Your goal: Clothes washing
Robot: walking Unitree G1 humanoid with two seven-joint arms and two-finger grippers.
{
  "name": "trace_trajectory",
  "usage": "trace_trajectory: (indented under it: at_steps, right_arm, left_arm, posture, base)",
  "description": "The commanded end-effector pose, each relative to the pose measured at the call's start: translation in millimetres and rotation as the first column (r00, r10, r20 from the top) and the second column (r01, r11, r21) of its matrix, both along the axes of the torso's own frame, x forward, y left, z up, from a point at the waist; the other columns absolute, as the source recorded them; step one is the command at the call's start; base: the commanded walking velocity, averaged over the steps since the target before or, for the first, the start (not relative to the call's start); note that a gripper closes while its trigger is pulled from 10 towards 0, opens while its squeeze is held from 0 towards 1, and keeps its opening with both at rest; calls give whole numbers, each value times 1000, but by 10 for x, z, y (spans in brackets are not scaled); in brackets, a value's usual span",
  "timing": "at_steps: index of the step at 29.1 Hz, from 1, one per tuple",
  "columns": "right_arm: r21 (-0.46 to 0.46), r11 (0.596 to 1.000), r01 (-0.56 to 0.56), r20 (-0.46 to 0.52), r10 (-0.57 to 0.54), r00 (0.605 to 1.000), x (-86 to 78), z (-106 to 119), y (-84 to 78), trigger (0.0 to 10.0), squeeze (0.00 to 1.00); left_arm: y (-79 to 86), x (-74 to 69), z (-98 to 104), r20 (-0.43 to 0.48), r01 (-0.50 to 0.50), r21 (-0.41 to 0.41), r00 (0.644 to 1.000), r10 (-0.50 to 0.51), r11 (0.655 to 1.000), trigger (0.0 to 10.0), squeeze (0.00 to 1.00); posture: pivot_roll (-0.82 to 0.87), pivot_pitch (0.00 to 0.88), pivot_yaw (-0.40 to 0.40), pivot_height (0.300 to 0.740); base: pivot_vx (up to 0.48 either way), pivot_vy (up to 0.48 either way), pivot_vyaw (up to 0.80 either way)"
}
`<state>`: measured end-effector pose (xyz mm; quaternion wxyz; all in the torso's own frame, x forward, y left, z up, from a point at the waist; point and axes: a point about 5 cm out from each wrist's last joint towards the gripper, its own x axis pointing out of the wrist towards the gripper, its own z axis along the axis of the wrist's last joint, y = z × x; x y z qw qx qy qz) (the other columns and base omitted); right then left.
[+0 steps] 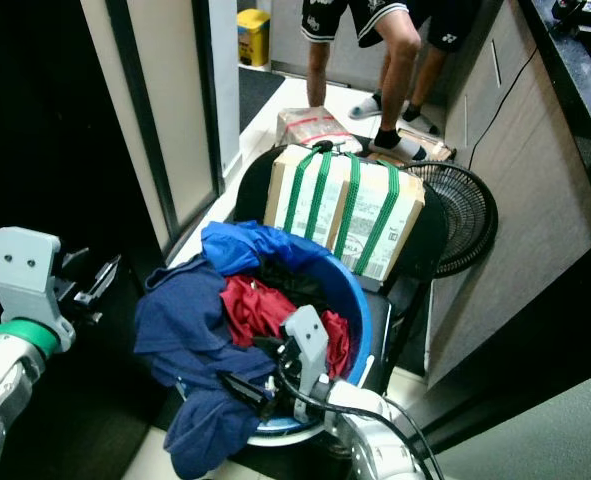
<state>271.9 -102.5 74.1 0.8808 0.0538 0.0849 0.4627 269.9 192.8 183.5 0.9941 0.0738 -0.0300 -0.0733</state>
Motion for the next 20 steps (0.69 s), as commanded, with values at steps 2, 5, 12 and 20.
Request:
trace_trajectory:
  at_steps: [2,5,12,20]
  right_arm:
    - [0,1000,-2,8,2,1000,-4,-25,28,10000,0]
    - [14,1000,2,28,-3,1000,11,1,41,10000,0]
    - [20,1000,-14,39,13,999,-5,-6,59,2510,0]
    - [-37,999,-8,126,13,992,13,-1,53,392,0]
  left_arm:
    - [-3,-4,0,-4,-3,12,1000,3,1000,10000,0]
    - [-3,-3,4,-2,-4,13,1000,4,1000,10000,0]
    - [-3,-1,7,2,-3,19,1000,3,1000,10000,0]
    - [-8,7,9,7,-2,30,1000,2,1000,10000,0]
  posture:
    - [163,85,62,740]
    - [163,85,62,740]
    - [162,84,63,740]
    - [160,82,65,740]
  base:
    - [0,0,0]
    - [0,0,0]
    - [0,0,0]
    - [0,0,0]
